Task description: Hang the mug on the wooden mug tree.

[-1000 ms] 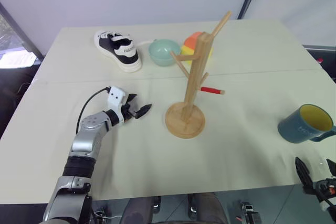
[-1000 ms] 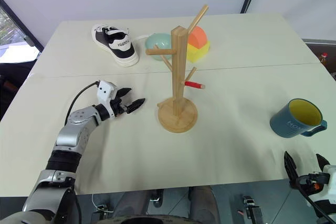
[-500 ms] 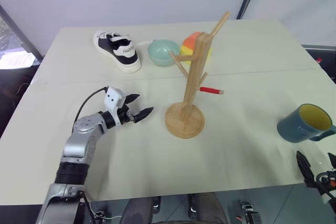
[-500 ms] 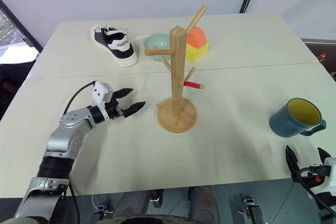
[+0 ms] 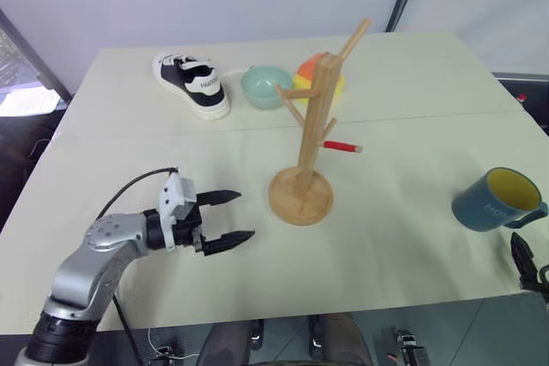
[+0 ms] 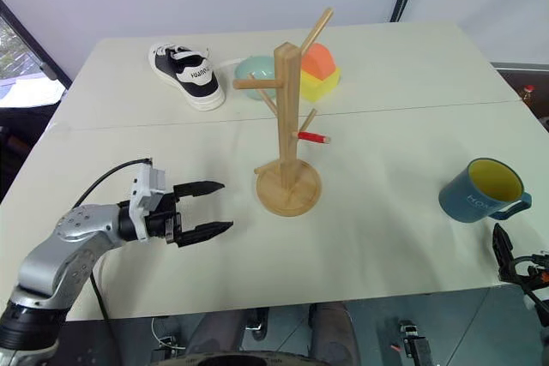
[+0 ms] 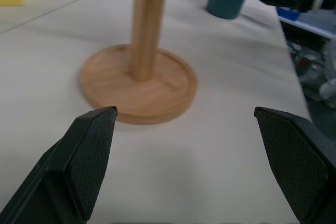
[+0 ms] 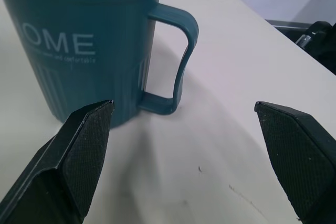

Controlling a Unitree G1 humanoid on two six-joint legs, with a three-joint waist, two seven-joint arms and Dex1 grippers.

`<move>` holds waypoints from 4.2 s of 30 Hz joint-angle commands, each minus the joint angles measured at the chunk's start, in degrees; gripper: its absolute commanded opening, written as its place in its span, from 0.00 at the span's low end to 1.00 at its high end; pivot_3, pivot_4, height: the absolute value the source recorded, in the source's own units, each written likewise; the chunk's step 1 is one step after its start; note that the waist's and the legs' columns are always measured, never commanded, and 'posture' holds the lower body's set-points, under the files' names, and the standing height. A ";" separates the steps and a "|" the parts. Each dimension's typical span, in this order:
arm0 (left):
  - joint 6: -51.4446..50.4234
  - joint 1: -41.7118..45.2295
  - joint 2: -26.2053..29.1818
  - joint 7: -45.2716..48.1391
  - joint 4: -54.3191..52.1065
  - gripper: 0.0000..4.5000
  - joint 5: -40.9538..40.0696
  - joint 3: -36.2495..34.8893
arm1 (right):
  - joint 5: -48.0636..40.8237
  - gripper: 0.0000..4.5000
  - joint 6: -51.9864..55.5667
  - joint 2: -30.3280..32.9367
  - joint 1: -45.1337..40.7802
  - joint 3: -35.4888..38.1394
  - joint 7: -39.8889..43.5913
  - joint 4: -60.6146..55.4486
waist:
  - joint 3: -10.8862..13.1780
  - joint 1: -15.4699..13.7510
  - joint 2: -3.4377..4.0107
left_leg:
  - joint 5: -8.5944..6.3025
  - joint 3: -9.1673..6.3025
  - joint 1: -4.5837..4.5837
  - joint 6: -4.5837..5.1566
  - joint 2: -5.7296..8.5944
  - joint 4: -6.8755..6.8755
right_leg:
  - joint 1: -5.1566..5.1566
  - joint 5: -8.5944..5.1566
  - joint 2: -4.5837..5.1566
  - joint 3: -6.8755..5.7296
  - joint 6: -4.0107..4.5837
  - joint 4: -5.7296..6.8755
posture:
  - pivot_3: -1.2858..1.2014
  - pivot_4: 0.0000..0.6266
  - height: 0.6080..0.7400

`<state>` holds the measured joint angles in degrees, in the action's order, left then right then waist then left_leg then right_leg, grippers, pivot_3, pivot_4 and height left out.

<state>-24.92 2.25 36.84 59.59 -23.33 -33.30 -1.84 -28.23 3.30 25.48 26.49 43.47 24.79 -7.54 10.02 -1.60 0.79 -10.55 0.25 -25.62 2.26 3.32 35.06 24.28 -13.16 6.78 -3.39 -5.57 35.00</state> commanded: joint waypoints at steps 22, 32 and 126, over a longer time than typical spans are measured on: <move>-1.58 2.97 -0.74 -1.86 -10.77 1.00 -2.61 6.49 | 2.96 0.99 0.11 4.18 -12.54 -0.82 -1.15 13.26 | -0.04 0.81 0.06 | 0.02 0.13 0.15 0.02 0.01 0.12 | -0.08 0.13 0.00 0.02 0.23 0.05 | 0.52 0.24 0.97; -1.48 4.22 -0.81 -2.59 -11.75 1.00 -2.81 7.69 | 2.69 0.99 -0.07 5.50 -18.40 -2.30 0.45 20.14 | -0.02 0.93 0.05 | 0.02 0.20 0.23 0.02 0.00 0.23 | -0.19 0.12 0.00 0.02 0.19 0.06 | 0.52 0.24 0.97; 4.63 3.65 -8.40 -21.89 9.15 1.00 2.28 -7.68 | -3.69 0.75 19.34 7.76 -27.15 -18.61 16.99 -13.11 | 0.33 0.89 -0.88 | -0.01 0.30 0.28 0.05 -0.07 0.35 | -0.23 0.20 0.03 -0.06 0.20 0.15 | 0.52 0.24 0.97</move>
<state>-21.54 6.59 29.02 40.52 -14.84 -32.47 -7.59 -30.18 23.43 34.61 -0.66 23.53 43.01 -22.00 10.36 -0.71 -0.09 -10.55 0.55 -25.33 2.31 3.24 35.41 24.05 -12.96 6.82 -3.45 -5.38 35.16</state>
